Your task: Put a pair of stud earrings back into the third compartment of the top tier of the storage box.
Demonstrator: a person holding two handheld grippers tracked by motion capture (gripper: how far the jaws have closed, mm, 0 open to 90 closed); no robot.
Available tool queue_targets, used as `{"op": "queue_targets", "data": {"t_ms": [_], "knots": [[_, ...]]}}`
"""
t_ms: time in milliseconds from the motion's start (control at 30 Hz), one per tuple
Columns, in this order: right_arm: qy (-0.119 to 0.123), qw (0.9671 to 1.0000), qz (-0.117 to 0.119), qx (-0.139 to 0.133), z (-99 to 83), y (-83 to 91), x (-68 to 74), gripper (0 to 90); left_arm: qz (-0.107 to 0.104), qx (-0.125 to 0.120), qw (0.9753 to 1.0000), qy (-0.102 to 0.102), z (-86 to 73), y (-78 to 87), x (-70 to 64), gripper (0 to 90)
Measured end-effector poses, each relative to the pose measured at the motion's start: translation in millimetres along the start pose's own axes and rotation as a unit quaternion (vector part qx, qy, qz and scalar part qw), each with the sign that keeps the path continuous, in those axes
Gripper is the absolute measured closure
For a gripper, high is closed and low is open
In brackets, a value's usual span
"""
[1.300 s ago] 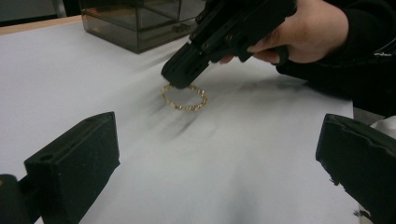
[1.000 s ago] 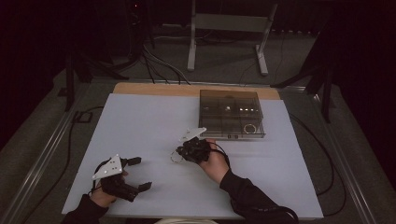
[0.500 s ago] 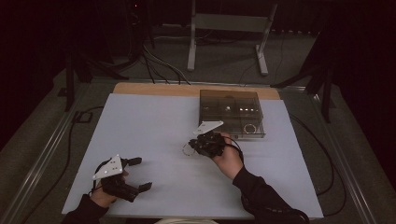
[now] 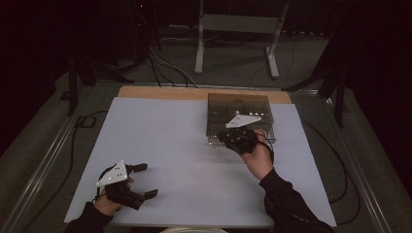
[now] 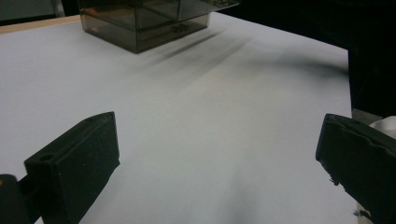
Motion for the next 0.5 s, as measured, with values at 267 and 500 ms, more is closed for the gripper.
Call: {"op": "queue_targets", "data": {"t_ms": [267, 500], "knots": [[-0.026, 0.9989, -0.035, -0.017, 5.7, 25.4, -36.8, 86.5, 0.0, -0.001, 1.0, 0.0, 0.4, 0.0, 0.2, 0.5], [-0.043, 0.9971, -0.06, -0.02, 1.1, 36.8, -61.5, 86.4, 0.001, 0.0, 1.0, 0.001, 0.2, -0.3, 0.4, 0.5]]}}
Point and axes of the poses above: each handheld gripper's, and its own axes: y roughly backward along the jaws, z roughly out of its top, x roughly to its left, the point moved 9 cm from there along -y, roughly forward along the jaws, and after that the axes turned 9 degrees about -y, right-handed, at the moved point
